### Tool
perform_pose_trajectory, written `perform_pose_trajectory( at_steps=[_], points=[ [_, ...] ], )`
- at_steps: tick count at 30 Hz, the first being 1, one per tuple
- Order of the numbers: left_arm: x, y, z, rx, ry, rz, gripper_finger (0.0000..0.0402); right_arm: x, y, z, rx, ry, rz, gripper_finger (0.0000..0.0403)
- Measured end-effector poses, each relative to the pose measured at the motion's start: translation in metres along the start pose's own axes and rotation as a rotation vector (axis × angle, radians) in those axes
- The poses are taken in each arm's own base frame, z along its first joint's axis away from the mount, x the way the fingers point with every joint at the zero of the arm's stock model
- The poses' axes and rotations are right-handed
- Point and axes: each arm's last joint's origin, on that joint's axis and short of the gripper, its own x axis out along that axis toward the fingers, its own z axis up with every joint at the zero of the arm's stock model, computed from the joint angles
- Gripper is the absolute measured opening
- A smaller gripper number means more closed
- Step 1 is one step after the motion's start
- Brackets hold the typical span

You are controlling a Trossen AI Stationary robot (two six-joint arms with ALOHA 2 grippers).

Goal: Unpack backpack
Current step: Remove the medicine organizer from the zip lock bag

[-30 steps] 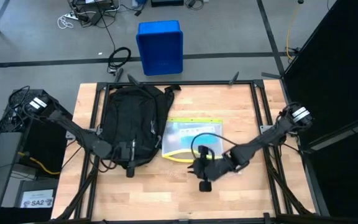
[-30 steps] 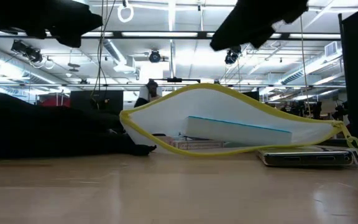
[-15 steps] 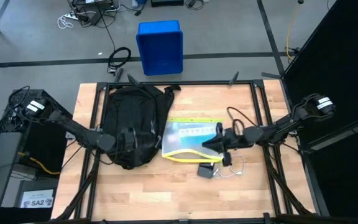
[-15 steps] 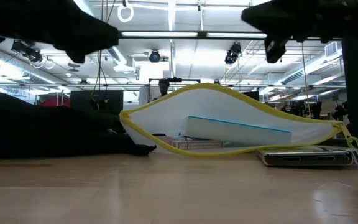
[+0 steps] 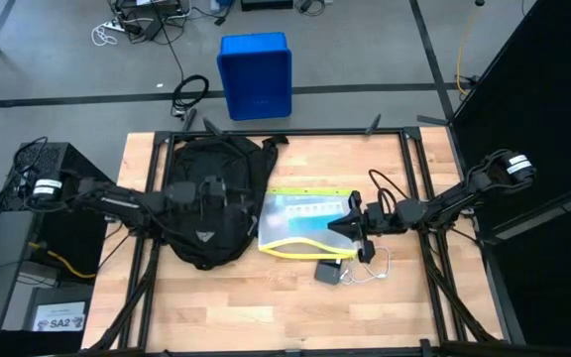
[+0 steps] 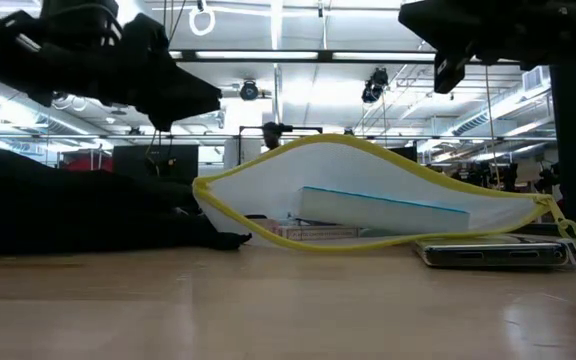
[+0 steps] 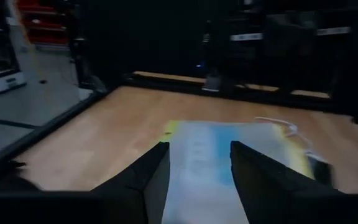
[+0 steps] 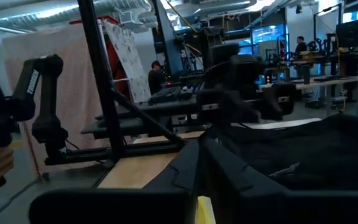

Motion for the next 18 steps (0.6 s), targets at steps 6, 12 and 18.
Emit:
perform_pose_trajectory(
  at_steps=[6,12,18],
  points=[
    [-0.014,0.020,0.012,-0.040,0.013,-0.102,0.0111,0.000,0.002,-0.001,-0.015,0.009,0.010,0.0007],
    [-0.023,0.020,0.017,0.010,0.005,-0.140,0.0091,0.000,0.000,-0.001,-0.097,0.009,-0.002,0.0006],
    [-0.023,0.019,0.019,0.022,-0.014,-0.143,0.0090,0.002,-0.009,0.000,-0.125,0.009,-0.045,0.0008]
  ],
)
